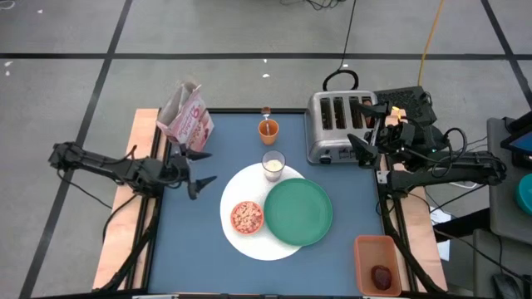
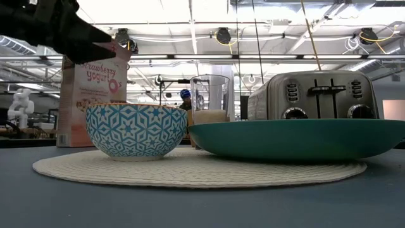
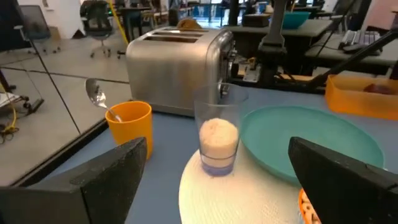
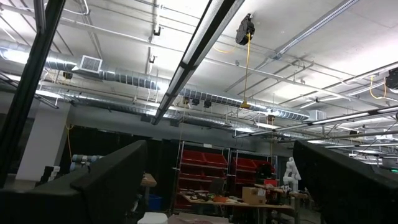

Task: Arrange a breakfast setting
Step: Put the brown toasted bagel on the green plate

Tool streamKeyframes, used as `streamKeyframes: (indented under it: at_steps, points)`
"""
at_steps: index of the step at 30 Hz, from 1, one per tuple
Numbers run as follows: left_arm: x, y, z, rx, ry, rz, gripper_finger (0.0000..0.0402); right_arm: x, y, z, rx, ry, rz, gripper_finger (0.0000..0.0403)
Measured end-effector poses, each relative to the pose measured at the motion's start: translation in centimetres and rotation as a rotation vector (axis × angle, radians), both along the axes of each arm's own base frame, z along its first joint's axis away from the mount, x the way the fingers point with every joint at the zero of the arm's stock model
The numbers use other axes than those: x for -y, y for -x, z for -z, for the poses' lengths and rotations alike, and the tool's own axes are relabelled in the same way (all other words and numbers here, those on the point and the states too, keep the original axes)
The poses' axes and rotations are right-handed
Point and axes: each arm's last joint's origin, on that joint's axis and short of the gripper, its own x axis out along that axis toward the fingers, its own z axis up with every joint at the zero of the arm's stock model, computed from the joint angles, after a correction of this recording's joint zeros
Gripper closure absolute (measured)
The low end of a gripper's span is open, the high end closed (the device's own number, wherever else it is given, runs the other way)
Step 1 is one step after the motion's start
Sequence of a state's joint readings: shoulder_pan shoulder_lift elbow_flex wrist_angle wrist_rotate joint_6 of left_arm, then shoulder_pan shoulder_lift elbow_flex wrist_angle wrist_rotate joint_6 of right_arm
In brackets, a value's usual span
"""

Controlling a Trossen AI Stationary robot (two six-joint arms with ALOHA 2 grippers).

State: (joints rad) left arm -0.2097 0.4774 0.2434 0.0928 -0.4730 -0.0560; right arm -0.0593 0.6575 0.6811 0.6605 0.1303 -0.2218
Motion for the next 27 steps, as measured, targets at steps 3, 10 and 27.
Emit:
streamKeyframes:
  at_steps: [3, 10, 27]
  points:
    - [-0.2, -0.1, 0.4, 0.023, -0.008, 0.006, 0.0009, 0.0, 0.0, 0.0, 0.000, 0.000, 0.000, 0.0007]
    - [-1.0, 0.0, 2.1, 0.134, -0.049, 0.030, 0.0009, 0.0, 0.0, 0.0, 0.000, -0.001, 0.002, 0.0007]
    - [-3.5, 0.7, 2.4, 0.094, -0.143, -0.029, 0.0009, 0.4, 0.1, 0.1, 0.006, -0.089, 0.129, 0.0007]
